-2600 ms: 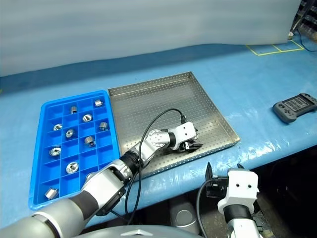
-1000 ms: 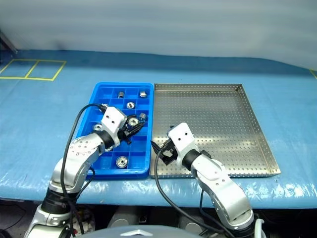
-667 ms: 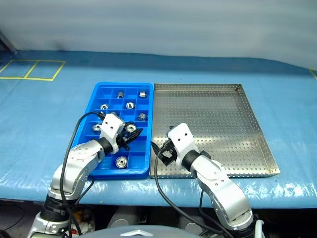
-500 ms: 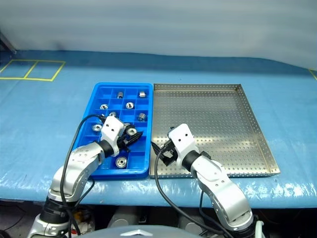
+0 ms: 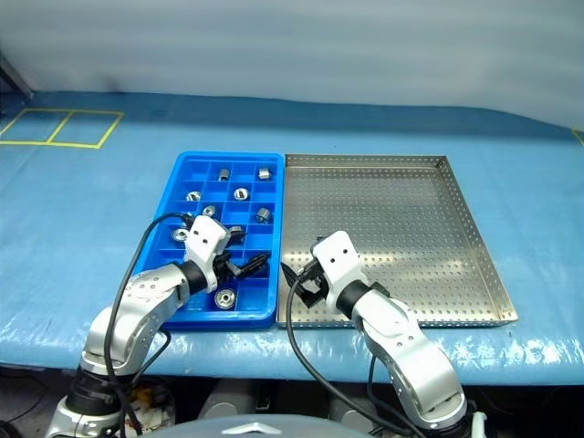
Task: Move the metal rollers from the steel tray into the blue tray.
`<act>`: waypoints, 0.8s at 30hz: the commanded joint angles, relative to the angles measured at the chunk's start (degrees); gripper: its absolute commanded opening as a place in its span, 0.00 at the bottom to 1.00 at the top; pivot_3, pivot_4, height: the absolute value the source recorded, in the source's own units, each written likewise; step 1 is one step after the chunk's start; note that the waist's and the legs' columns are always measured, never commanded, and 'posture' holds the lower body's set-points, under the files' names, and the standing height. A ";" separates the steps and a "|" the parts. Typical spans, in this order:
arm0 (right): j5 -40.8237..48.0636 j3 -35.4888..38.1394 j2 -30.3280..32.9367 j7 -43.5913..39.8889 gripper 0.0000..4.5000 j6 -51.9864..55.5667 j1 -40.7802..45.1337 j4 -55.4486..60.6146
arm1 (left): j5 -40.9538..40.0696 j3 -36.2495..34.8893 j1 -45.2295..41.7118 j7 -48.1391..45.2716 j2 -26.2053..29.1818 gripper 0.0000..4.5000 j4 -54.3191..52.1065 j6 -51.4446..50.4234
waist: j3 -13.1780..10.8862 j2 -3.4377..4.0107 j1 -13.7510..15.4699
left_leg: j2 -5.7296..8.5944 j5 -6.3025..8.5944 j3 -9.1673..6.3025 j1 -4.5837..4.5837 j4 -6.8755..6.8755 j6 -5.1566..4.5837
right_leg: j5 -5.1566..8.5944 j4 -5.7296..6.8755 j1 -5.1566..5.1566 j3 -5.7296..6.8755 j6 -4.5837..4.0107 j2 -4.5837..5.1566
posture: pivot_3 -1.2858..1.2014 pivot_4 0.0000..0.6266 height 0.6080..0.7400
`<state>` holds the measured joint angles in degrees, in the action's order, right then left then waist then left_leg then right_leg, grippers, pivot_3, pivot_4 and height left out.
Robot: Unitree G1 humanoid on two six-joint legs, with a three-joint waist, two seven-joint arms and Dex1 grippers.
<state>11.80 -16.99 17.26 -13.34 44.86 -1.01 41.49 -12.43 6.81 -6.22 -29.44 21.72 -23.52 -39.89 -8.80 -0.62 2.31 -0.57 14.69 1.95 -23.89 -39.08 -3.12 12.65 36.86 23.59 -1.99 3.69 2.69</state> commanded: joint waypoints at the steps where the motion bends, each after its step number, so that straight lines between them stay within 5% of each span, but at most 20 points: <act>1: -0.18 0.88 -0.31 0.41 1.00 -0.87 -0.22 2.95 | -2.08 1.10 -0.52 -1.43 -1.04 0.99 -1.63 1.47 | 0.00 0.00 0.15 | 0.01 0.00 -0.01 0.00 0.00 -0.01 | 0.00 -0.01 0.01 0.03 0.00 0.02 | 0.55 0.24 1.00; 11: 0.88 5.19 3.93 -2.00 1.00 -0.19 -4.20 6.13 | -0.73 -0.66 -1.94 -6.01 3.06 0.99 0.36 11.46 | 0.01 0.00 -0.24 | 0.08 -0.01 -0.11 -0.01 0.02 -0.02 | 0.07 0.05 -0.06 0.49 -0.13 0.30 | 0.55 0.24 1.00; 24: 2.48 12.79 9.65 -4.63 1.00 1.01 -10.80 9.34 | -3.05 -4.81 -0.91 -8.21 8.26 0.99 0.52 11.14 | 0.00 -0.02 -0.35 | 0.08 -0.01 -0.15 -0.02 0.03 -0.02 | 0.09 0.02 -0.07 0.55 -0.14 0.32 | 0.55 0.24 1.00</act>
<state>13.95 -5.97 26.59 -17.58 45.84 -11.57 48.43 -14.37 2.91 -7.40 -36.81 29.30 -21.09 -28.45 -8.81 -0.64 1.96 -0.49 14.68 1.79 -23.91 -39.04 -3.14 12.75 36.88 23.51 -1.44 3.55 3.01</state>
